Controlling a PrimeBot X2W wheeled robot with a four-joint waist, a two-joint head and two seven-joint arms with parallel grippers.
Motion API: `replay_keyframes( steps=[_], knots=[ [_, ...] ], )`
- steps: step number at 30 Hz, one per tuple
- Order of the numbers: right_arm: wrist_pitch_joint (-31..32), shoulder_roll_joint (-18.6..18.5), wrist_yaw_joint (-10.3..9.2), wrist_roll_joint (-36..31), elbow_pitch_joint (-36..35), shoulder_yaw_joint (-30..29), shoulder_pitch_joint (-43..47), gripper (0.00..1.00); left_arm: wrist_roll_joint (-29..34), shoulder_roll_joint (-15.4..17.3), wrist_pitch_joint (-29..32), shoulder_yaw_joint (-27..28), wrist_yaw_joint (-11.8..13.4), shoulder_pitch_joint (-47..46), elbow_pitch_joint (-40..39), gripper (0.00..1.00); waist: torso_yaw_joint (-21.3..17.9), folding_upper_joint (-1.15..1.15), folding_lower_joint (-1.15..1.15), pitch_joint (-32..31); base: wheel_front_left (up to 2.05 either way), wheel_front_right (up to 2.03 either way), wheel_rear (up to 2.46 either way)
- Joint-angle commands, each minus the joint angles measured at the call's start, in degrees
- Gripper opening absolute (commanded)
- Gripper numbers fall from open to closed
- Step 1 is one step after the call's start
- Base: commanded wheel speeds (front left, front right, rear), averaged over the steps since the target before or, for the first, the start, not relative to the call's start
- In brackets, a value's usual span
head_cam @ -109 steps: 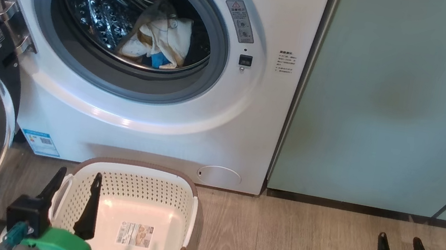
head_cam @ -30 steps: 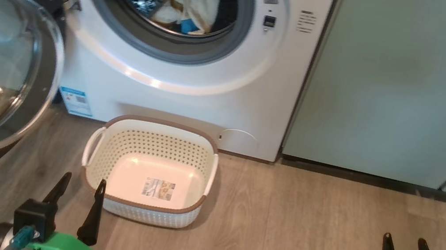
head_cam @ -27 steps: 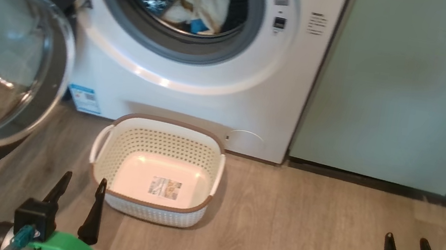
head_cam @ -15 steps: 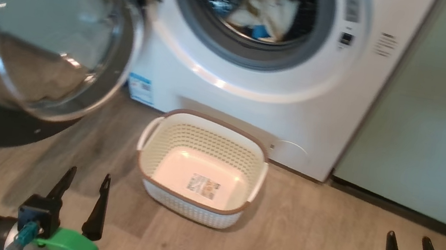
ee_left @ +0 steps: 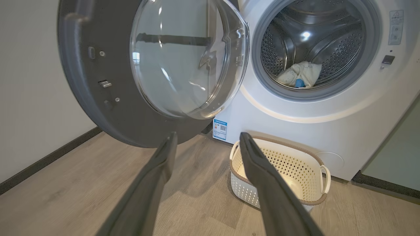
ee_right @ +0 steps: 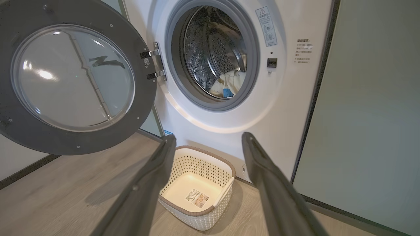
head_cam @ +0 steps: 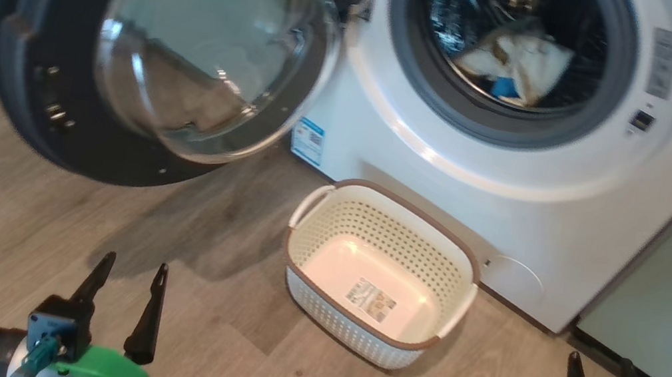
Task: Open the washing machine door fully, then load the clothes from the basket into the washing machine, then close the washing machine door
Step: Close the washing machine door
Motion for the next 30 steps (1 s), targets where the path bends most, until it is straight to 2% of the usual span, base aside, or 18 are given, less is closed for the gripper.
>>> replay_keyframes(
  steps=[1, 13, 29, 30],
  knots=[
    [-0.3, -1.0, -0.16, 0.3, -1.5, 1.3, -1.2, 1.0, 0.4, 1.0, -0.5, 2.0, 0.3, -2.4, -1.9, 1.0, 1.5, 0.0, 0.0, -0.3, 0.0, 0.0, 0.0],
    [-0.8, -1.0, -0.16, 1.0, -0.5, 2.0, -1.5, 1.0, 0.2, 1.5, -0.3, 2.1, 0.7, -2.0, -2.3, 1.0, 5.1, 0.0, 0.0, -1.1, 0.0, 0.0, 0.0],
    [-1.2, -1.0, -0.16, 1.0, 0.0, 2.4, -1.9, 1.0, 0.0, 1.6, -0.4, 2.2, 0.9, -2.0, -2.7, 1.0, 4.7, 0.0, 0.0, -0.6, 0.0, 0.0, 0.0],
    [-1.2, -1.0, -0.16, 0.9, 0.0, 2.4, -1.8, 1.0, -0.1, 1.5, -0.4, 2.3, 0.8, -1.9, -2.7, 0.84, 4.6, 0.0, 0.0, -0.5, 0.0, 0.0, 0.0]
  ],
)
